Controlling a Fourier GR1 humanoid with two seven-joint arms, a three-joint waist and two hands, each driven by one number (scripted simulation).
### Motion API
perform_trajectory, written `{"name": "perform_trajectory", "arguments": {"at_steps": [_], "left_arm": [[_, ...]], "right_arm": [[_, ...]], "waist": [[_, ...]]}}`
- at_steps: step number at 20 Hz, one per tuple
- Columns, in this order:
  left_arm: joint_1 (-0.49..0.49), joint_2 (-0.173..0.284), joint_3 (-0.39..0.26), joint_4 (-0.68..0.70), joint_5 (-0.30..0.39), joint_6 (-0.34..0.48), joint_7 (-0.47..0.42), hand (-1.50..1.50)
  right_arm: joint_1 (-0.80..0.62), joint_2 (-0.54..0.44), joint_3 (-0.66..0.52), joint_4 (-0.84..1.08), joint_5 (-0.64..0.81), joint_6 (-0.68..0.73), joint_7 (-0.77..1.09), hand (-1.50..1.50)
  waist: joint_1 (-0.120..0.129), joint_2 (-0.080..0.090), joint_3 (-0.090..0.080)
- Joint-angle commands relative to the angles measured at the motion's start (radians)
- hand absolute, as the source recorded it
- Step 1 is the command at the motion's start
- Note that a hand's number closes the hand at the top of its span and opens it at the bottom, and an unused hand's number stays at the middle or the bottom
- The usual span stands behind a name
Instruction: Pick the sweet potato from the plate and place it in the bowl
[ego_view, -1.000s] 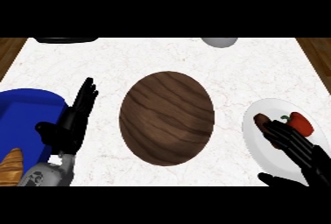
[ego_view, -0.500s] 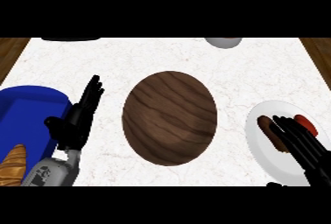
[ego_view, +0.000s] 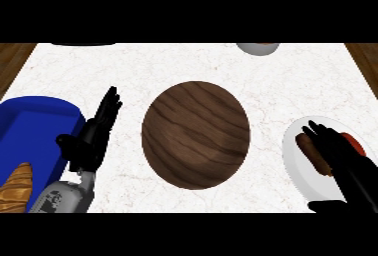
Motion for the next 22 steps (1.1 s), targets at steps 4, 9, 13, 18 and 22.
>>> {"name": "perform_trajectory", "arguments": {"at_steps": [4, 9, 13, 18, 22], "left_arm": [[0.056, -0.036, 0.028, -0.032, -0.048, -0.047, 0.002, 0.00], [0.020, -0.095, 0.012, -0.051, -0.121, 0.004, 0.052, 0.00], [-0.028, -0.075, 0.091, 0.040, -0.092, -0.068, 0.009, 0.00], [0.078, -0.068, 0.086, -0.111, -0.101, -0.093, 0.059, 0.00], [0.029, -0.097, 0.127, -0.065, -0.137, -0.107, 0.052, 0.00]], "right_arm": [[0.004, 0.035, -0.062, 0.034, -0.002, 0.107, -0.042, -1.50], [-0.033, 0.076, -0.113, 0.165, -0.025, 0.066, -0.171, -1.50], [0.047, 0.023, -0.212, 0.126, -0.129, 0.118, -0.303, -1.50], [0.049, 0.072, -0.235, 0.172, -0.145, 0.141, -0.350, -1.50], [0.022, 0.143, -0.228, 0.154, -0.106, 0.171, -0.301, -1.50]], "waist": [[-0.004, -0.001, 0.001], [-0.002, 0.000, 0.001], [-0.009, 0.000, 0.001], [-0.002, -0.002, 0.001], [-0.004, -0.001, 0.001]]}}
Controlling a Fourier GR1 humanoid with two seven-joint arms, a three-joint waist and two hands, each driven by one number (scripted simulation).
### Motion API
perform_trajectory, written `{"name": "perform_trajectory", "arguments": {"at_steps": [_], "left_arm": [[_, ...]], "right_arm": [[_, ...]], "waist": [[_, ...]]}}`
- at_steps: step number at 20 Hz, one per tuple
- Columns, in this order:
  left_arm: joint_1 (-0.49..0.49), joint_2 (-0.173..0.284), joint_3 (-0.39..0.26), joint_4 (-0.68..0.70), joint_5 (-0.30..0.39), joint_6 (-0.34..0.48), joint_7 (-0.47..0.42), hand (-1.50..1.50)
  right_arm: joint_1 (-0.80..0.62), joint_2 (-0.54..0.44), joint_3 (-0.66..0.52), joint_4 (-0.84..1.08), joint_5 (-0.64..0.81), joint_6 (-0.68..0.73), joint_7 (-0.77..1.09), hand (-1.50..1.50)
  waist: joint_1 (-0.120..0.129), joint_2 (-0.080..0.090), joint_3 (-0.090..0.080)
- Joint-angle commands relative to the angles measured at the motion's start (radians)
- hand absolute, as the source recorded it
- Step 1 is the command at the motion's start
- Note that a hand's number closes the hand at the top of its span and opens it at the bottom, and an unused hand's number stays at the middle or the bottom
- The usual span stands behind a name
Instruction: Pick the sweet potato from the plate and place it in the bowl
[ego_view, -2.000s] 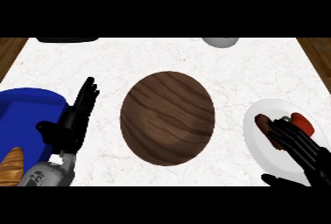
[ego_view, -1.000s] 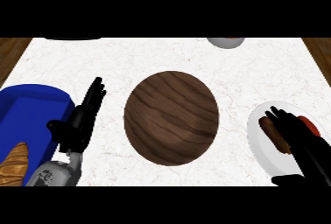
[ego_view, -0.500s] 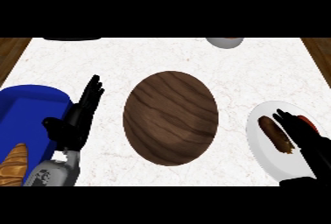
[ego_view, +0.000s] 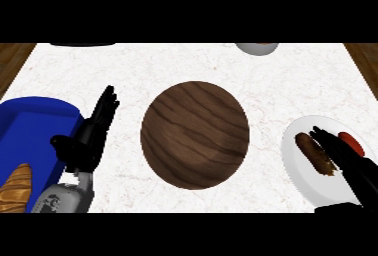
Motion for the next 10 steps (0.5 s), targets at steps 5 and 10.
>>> {"name": "perform_trajectory", "arguments": {"at_steps": [5, 10], "left_arm": [[0.023, -0.009, 0.027, -0.077, -0.029, -0.038, 0.053, 0.00], [0.057, -0.059, 0.038, -0.034, -0.052, -0.051, -0.001, 0.00]], "right_arm": [[-0.068, 0.090, -0.017, 0.144, 0.037, -0.011, -0.034, -1.50], [-0.094, 0.053, -0.121, 0.236, -0.014, 0.037, -0.134, -1.50]], "waist": [[0.005, 0.000, 0.000], [0.002, 0.000, 0.000]]}}
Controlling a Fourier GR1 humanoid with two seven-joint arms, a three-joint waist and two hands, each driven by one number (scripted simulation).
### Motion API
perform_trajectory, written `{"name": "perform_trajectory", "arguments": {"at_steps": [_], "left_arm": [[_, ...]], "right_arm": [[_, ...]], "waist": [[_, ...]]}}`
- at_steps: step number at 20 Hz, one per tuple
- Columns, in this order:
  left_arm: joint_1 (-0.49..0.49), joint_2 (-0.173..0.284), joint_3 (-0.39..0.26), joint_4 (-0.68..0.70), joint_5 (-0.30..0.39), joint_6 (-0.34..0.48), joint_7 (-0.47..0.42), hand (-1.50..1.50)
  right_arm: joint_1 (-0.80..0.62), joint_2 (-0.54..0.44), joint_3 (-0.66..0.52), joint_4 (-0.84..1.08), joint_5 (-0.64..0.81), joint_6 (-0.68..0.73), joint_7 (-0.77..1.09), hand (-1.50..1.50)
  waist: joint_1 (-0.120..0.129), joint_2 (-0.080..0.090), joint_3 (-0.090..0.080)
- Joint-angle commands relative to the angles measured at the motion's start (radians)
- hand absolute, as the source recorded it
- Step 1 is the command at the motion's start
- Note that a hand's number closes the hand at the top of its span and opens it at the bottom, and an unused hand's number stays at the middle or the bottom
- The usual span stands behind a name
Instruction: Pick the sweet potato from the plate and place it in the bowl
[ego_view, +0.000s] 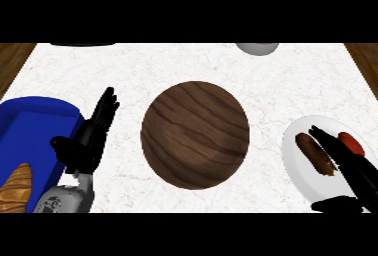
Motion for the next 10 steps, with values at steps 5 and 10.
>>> {"name": "perform_trajectory", "arguments": {"at_steps": [5, 10], "left_arm": [[0.024, -0.054, -0.022, -0.098, -0.072, 0.023, 0.092, 0.00], [-0.022, -0.040, 0.038, 0.050, -0.049, -0.027, -0.031, 0.00]], "right_arm": [[-0.050, 0.036, -0.026, 0.164, 0.063, -0.054, -0.108, -1.50], [-0.097, 0.028, -0.038, 0.222, 0.177, -0.157, -0.053, -1.50]], "waist": [[0.002, 0.000, 0.000], [0.000, 0.001, 0.000]]}}
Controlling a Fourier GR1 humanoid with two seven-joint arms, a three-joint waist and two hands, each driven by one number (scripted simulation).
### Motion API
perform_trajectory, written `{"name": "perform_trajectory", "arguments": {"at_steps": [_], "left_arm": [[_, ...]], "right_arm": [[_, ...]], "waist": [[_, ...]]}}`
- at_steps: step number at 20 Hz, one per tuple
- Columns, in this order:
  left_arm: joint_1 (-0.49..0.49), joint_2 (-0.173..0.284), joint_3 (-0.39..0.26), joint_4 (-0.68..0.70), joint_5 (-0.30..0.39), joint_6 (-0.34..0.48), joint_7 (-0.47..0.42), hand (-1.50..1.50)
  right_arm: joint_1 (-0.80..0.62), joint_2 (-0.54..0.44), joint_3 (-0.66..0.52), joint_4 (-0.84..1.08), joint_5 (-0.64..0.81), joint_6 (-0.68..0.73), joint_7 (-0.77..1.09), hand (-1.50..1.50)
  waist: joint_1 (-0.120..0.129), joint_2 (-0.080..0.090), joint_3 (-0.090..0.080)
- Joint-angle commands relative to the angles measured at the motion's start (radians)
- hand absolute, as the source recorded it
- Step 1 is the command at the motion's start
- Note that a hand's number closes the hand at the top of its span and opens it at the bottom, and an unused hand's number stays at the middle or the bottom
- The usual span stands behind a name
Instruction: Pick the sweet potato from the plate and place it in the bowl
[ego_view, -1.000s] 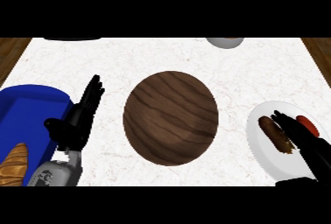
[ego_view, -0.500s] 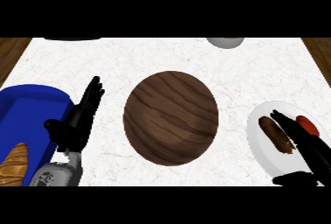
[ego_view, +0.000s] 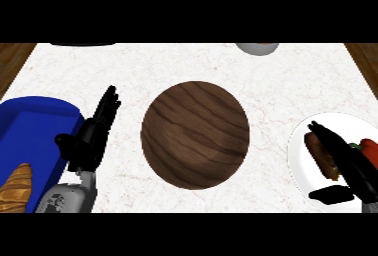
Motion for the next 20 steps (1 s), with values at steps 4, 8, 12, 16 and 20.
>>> {"name": "perform_trajectory", "arguments": {"at_steps": [4, 8, 12, 16, 20], "left_arm": [[0.004, -0.012, 0.026, 0.043, 0.008, -0.039, -0.040, 0.00], [0.057, -0.051, -0.005, 0.023, -0.031, -0.021, -0.076, 0.00], [0.051, -0.013, 0.008, -0.059, -0.021, -0.041, 0.007, 0.00], [-0.010, -0.023, 0.039, 0.029, -0.001, -0.050, -0.009, 0.00], [0.009, -0.024, 0.030, 0.007, -0.023, -0.042, -0.020, 0.00]], "right_arm": [[-0.104, -0.029, -0.032, 0.173, 0.107, -0.087, -0.021, -1.50], [-0.096, -0.032, -0.038, 0.202, 0.096, -0.046, -0.044, -1.50], [-0.106, -0.046, 0.041, 0.228, 0.183, -0.065, -0.092, 1.50], [-0.117, -0.040, 0.095, 0.284, 0.270, -0.132, -0.132, 1.50], [-0.111, -0.026, 0.069, 0.293, 0.218, -0.121, -0.180, 1.50]], "waist": [[0.002, 0.001, 0.000], [0.001, 0.000, 0.000], [0.008, -0.001, 0.000], [0.003, 0.002, 0.000], [0.003, 0.001, 0.000]]}}
